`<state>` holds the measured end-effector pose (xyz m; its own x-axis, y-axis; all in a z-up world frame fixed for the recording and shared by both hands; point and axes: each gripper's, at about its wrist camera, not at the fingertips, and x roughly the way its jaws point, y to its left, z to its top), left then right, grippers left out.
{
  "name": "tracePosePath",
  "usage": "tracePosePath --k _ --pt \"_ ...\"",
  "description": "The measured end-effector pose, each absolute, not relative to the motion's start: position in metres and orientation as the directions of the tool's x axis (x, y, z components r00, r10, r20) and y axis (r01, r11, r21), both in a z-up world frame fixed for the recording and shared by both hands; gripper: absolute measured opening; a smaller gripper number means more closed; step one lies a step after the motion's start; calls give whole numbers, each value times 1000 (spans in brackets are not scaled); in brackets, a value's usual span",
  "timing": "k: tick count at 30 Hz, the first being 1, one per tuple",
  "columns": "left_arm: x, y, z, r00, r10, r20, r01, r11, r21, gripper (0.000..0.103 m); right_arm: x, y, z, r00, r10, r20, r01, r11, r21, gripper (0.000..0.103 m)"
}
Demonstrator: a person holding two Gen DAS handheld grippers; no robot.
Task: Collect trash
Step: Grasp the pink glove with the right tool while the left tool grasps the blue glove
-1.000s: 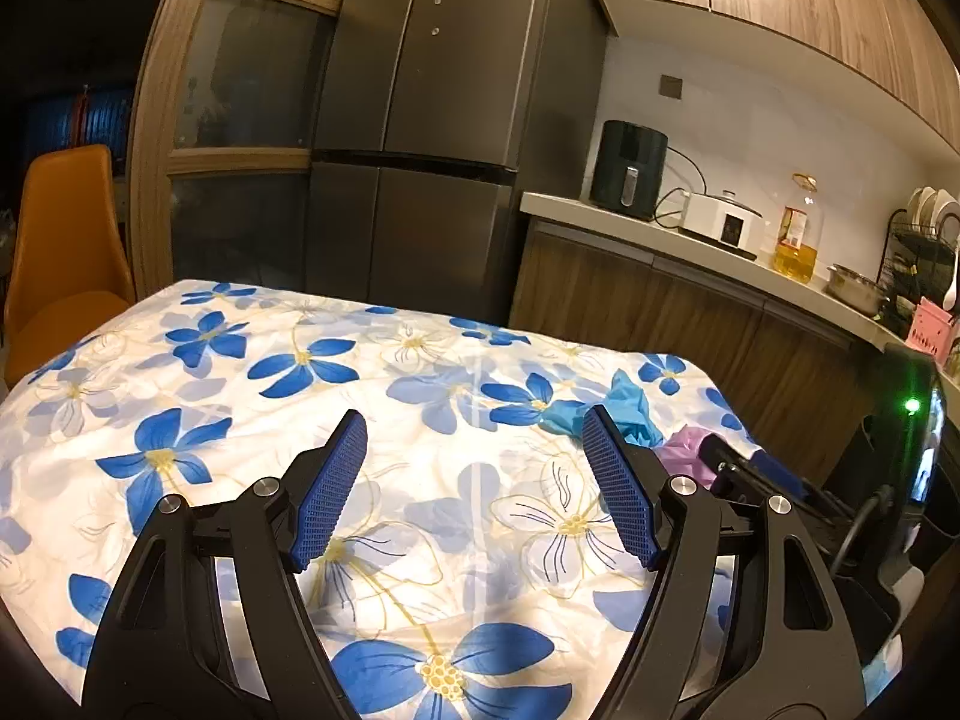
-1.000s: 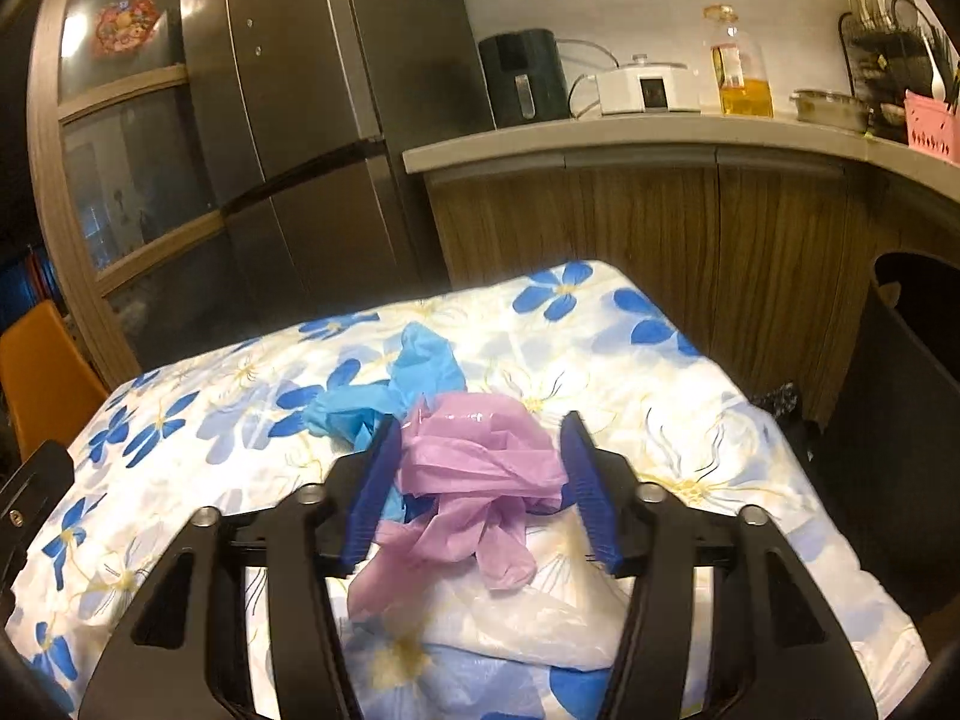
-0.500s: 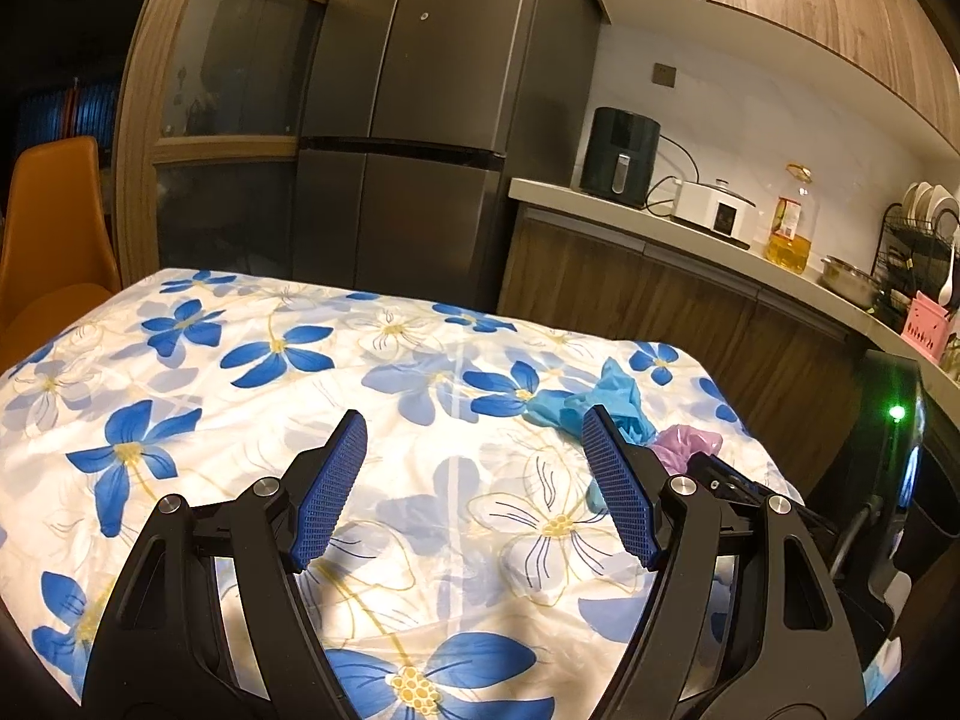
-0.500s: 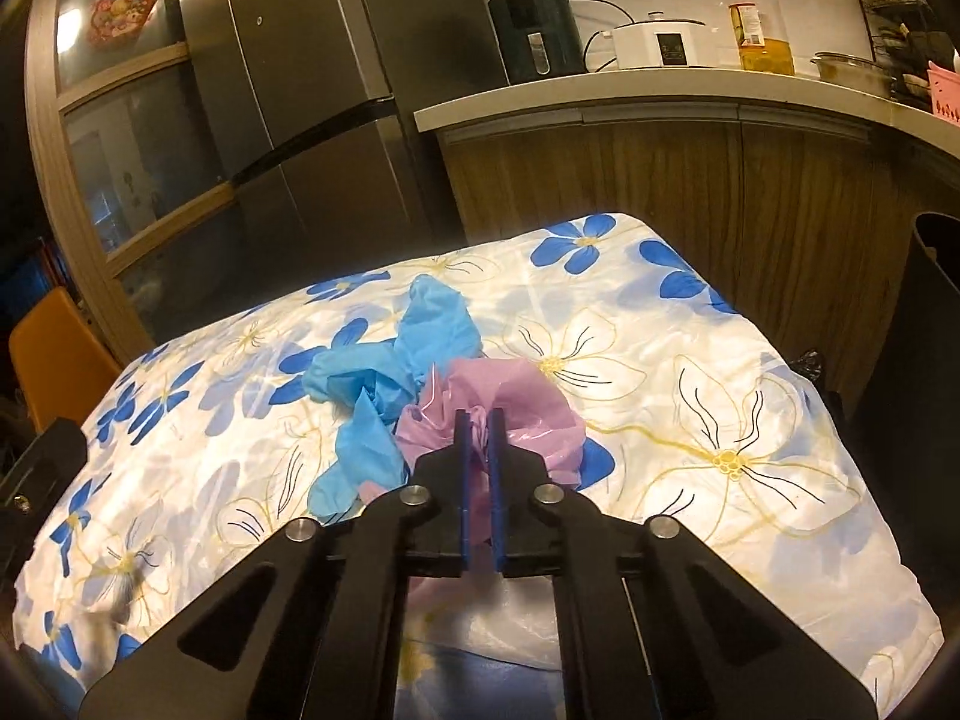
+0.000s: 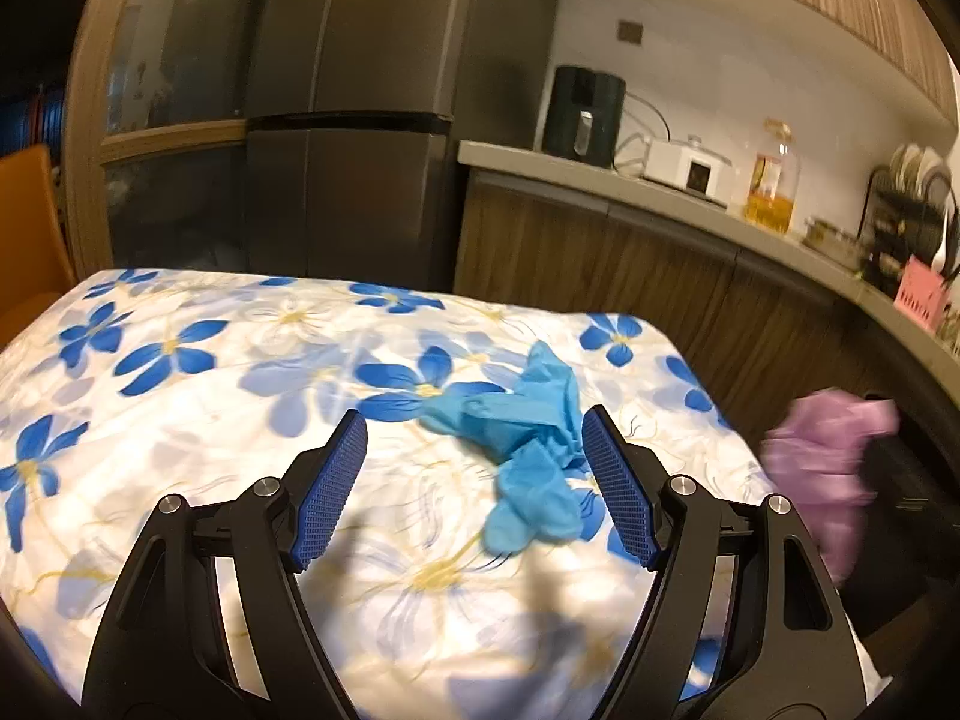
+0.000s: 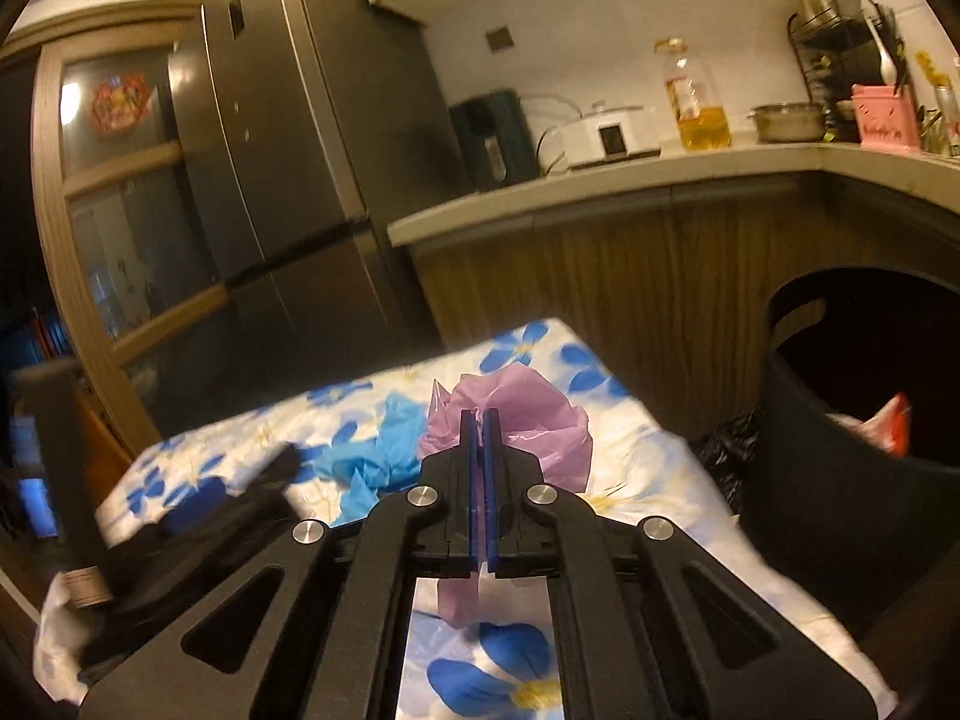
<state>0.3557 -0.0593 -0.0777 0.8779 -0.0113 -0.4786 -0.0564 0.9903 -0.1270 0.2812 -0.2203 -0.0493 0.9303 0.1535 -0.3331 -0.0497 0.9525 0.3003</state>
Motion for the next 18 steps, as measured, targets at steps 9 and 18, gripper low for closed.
tracePosePath --k 9,18 --pt "388 -77 -105 797 -28 -603 -30 996 -86 35 259 -241 -30 948 137 -287 -49 955 294 2" --pt "385 -79 -107 786 -40 -617 -14 996 -83 0 247 -240 -26 949 135 -285 -49 955 291 2"
